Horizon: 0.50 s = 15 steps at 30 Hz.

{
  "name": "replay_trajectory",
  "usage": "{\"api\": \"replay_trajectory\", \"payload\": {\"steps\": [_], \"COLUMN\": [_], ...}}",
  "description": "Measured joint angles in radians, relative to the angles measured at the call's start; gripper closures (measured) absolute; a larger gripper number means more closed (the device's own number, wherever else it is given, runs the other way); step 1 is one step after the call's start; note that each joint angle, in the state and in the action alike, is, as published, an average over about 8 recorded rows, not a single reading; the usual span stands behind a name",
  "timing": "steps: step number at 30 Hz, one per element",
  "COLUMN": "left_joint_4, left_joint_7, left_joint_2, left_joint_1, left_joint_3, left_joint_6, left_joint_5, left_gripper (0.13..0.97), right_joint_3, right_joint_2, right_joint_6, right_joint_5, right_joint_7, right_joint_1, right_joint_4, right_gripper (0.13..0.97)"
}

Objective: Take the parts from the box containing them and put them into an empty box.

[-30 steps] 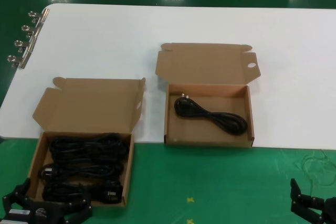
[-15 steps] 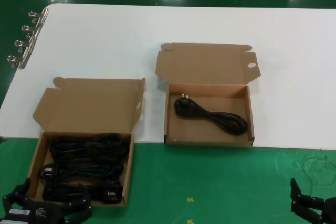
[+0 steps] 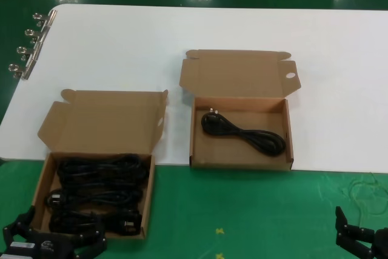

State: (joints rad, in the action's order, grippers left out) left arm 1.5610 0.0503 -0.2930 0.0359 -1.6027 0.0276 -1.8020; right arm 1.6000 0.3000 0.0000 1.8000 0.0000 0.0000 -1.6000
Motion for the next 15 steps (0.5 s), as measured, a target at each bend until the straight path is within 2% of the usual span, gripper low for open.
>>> {"api": "replay_trajectory", "payload": {"steps": [15], "left_joint_4": [0.000], "left_joint_7": [0.000], "left_joint_2": [0.000], "left_joint_1": [0.000], "left_joint_3": [0.000], "left_joint_6": [0.000], "left_joint_5": [0.000], "left_gripper": [0.132], "right_joint_3": [0.000], "right_joint_2": [0.000], "right_joint_6": [0.000], "right_joint_5": [0.000], "right_joint_7": [0.000], "right_joint_1": [0.000], "right_joint_4": [0.000], "right_gripper": [0.129]}}
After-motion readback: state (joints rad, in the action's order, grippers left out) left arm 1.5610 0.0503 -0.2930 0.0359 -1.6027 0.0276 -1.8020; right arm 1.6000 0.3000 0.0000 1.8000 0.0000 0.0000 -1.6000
